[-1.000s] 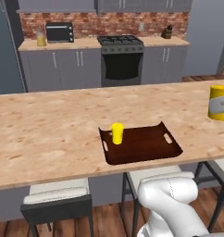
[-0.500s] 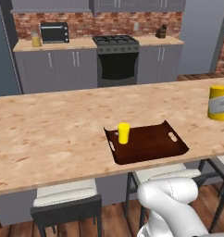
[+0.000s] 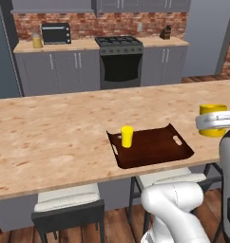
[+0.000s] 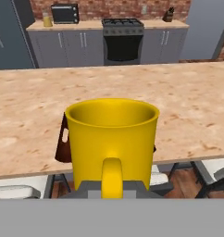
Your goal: There is a tray on the dining counter. Grab the cup, mug, and pitcher and place them on the tray. The pitcher may be placed next to the tray if it cannot fit the tray.
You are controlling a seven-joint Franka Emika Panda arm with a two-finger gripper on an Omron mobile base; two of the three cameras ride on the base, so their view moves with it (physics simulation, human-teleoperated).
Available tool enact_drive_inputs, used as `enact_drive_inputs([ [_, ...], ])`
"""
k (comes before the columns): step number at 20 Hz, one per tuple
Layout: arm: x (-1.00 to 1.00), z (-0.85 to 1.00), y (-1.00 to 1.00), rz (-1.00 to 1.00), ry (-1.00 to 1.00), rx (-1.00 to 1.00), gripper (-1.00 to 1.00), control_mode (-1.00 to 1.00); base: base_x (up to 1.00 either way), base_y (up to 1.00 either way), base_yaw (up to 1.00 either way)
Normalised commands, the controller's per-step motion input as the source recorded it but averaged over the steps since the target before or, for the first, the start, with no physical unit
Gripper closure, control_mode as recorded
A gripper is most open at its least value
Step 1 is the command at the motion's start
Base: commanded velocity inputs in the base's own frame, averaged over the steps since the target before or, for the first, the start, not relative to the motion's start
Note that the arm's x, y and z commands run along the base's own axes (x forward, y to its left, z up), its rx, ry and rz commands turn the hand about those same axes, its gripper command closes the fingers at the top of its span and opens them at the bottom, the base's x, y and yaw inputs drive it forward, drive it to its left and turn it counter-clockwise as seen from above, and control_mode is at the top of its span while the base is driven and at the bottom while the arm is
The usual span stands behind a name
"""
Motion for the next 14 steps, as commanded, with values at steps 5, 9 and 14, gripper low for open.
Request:
enact_drive_inputs([
  [5, 0.32, -0.57, 0.0, 0.0, 0.0, 0.0, 1.0, -1.0, 0.0, 0.0, 0.0],
  [9, 0.19, -0.41, 0.01, 0.0, 0.0, 0.0, 1.0, -1.0, 0.0, 0.0, 0.0],
  [14, 0.1, -0.23, 0.04, 0.0, 0.01, 0.0, 1.0, -1.0, 0.0, 0.0, 0.0],
])
